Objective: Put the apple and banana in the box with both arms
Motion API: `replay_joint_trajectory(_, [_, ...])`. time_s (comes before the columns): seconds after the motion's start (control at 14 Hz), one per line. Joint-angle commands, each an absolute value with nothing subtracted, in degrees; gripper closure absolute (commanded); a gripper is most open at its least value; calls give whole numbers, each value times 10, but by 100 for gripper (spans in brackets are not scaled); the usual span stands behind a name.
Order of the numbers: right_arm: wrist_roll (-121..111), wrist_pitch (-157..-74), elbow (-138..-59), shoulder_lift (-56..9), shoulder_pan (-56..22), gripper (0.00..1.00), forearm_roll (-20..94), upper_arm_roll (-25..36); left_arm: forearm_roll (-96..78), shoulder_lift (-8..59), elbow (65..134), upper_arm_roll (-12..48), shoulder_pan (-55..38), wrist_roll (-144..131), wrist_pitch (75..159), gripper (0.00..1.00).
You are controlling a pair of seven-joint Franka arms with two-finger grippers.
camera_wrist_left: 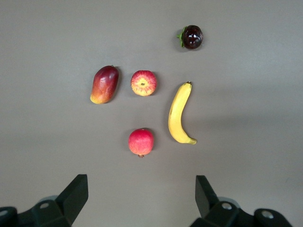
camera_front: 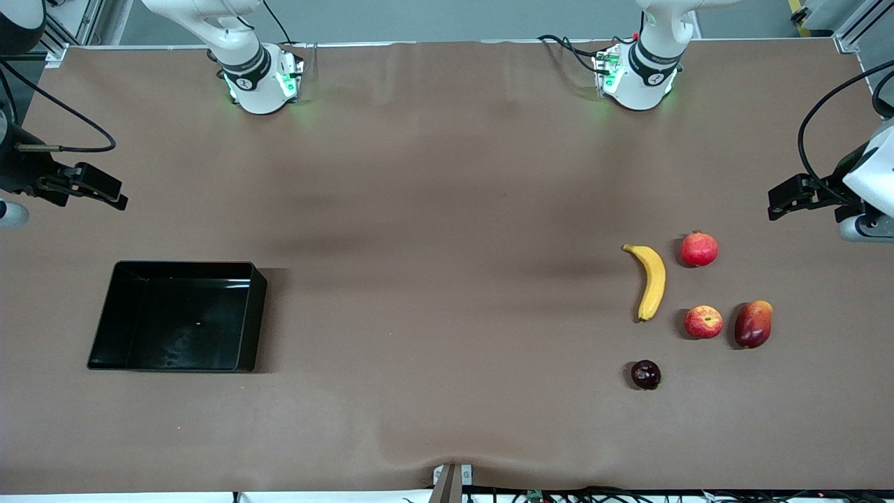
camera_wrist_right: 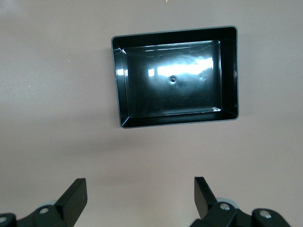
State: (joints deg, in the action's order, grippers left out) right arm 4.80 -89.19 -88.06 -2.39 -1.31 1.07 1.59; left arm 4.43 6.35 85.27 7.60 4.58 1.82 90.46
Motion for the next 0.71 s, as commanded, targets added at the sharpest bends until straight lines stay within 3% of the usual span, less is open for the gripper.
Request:
replay_joint_trajectory(0.0, [45,-889,-870,-28,-13,0,11,16,49,60,852,78,48,23,905,0])
replay_joint_trajectory(0.64, [45,-888,-870,-28,-13,0,11,16,42,87,854,72,59,35,905,0])
